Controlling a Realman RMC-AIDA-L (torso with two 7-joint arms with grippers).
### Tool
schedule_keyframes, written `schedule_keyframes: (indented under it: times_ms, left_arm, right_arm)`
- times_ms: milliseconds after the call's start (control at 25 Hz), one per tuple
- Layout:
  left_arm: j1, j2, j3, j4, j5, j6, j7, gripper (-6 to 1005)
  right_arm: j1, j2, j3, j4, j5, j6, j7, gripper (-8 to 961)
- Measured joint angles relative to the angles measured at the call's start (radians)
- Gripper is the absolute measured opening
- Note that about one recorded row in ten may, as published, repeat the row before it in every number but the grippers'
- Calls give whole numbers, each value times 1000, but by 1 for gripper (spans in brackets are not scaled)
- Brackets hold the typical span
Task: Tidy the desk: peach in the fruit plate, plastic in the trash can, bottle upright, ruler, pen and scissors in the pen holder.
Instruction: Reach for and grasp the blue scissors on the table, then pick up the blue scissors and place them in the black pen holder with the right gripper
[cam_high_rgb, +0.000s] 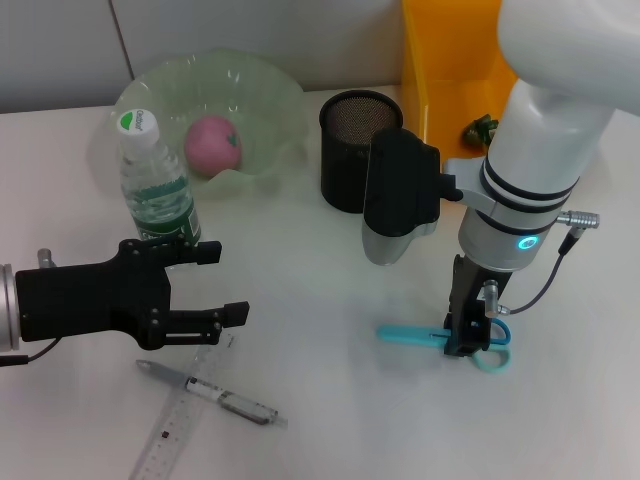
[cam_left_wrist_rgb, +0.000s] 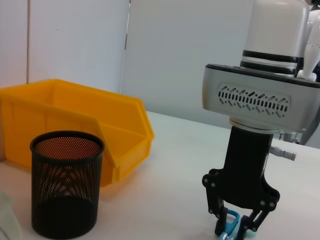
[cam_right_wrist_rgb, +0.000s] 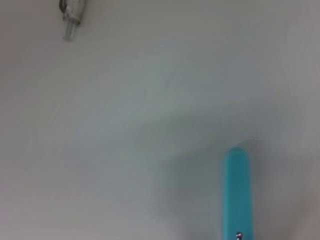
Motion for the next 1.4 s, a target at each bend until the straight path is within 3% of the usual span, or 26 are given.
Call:
schedule_keyframes:
  times_ms: [240, 400, 880, 1400]
  left_arm:
    - [0, 0, -6, 0, 0, 1, 0, 860]
    - [0, 0, -8, 0, 0, 2, 0, 860]
    - [-1, 2, -16, 8, 0, 5, 0, 860]
    - [-10, 5, -61, 9, -1, 25, 3, 860]
  right_arm:
    - [0, 0, 3, -7, 0, -7, 0, 236]
    - [-4, -1, 44, -57, 9, -30, 0, 236]
    - [-2, -13, 379, -231, 92, -198, -6, 237]
    - [-125, -27, 726, -243, 353, -185, -137, 238]
